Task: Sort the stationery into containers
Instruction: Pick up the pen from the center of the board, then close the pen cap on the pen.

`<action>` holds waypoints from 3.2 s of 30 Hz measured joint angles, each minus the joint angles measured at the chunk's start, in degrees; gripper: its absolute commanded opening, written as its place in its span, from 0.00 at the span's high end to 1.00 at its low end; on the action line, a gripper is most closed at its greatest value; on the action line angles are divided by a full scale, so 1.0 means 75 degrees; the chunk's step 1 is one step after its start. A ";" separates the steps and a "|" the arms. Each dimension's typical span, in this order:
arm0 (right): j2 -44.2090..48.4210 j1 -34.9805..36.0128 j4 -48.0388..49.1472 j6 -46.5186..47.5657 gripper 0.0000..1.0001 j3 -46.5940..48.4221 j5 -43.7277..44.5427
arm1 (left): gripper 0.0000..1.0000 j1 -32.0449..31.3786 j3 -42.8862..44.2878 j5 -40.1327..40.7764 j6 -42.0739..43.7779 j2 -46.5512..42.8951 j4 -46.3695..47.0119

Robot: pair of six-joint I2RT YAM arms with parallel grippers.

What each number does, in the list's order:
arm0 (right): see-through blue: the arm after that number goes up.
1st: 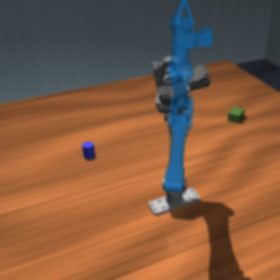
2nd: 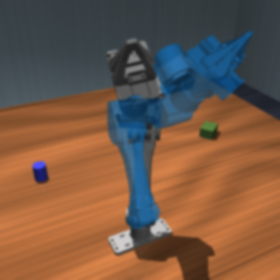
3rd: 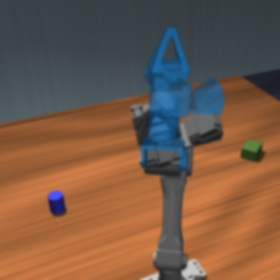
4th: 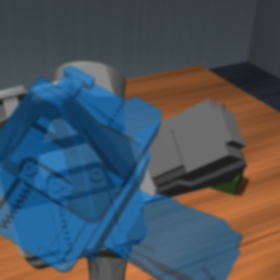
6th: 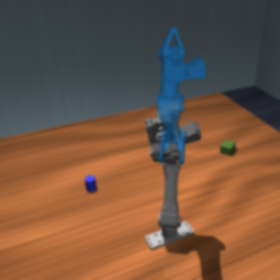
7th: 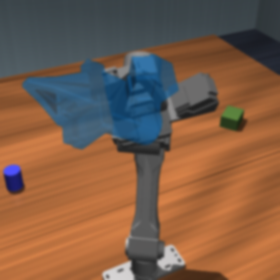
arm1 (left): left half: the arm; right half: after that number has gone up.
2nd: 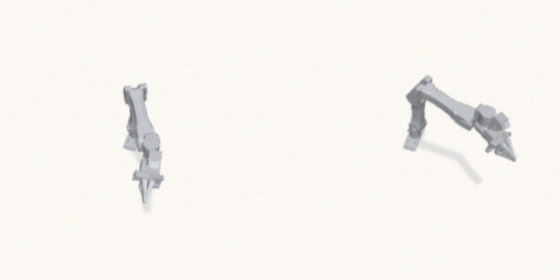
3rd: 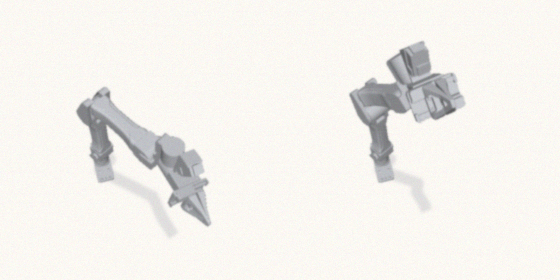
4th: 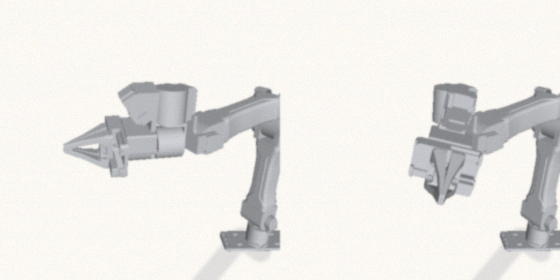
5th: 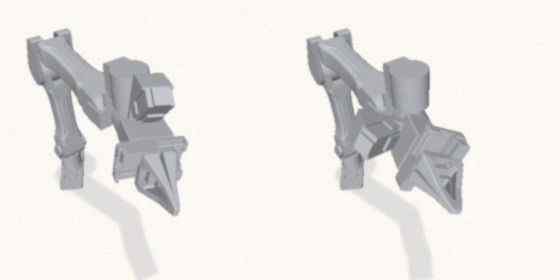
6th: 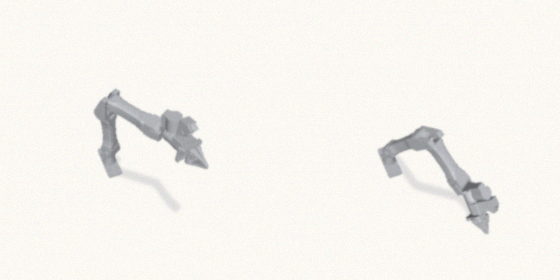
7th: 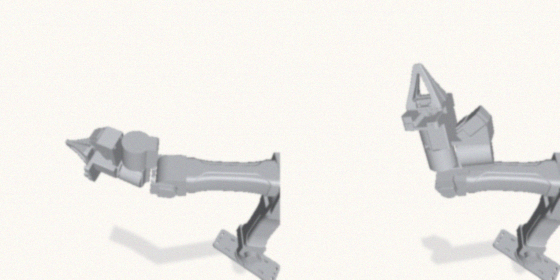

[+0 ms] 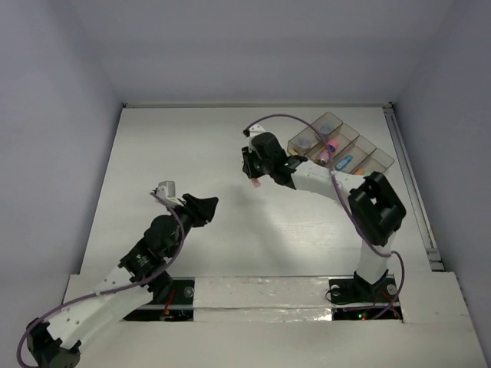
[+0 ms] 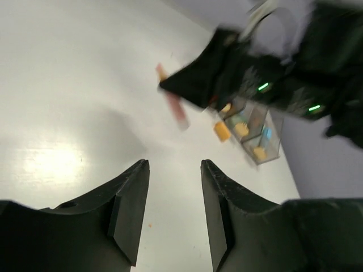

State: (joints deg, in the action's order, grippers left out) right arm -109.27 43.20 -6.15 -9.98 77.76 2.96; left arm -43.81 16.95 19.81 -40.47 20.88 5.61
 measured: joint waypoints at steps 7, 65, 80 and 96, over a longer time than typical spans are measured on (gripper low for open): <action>0.1335 0.0149 0.1163 -0.1384 1.00 -0.0746 0.0082 | 0.50 0.0000 -0.0248 -0.0813 -0.0274 0.2317 0.1428; 0.4138 -0.0662 0.2052 -0.3040 0.59 -0.3040 -0.0554 | 1.00 0.0201 0.1329 -0.2562 0.0405 0.5980 0.4001; 0.3570 -0.2681 -0.0251 -0.3506 0.39 -0.4045 0.0784 | 1.00 0.0204 0.0280 -0.4639 0.0947 0.4768 0.5097; 0.2075 -0.2710 -0.0670 -0.3558 0.36 -0.3687 0.1763 | 1.00 0.0204 -0.0015 -0.5021 0.1113 0.4473 0.5281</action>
State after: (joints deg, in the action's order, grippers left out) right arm -93.71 22.87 -11.18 -36.67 50.11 16.19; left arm -42.28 16.84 -17.85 -32.12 54.43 45.21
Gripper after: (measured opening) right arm 0.655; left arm 0.152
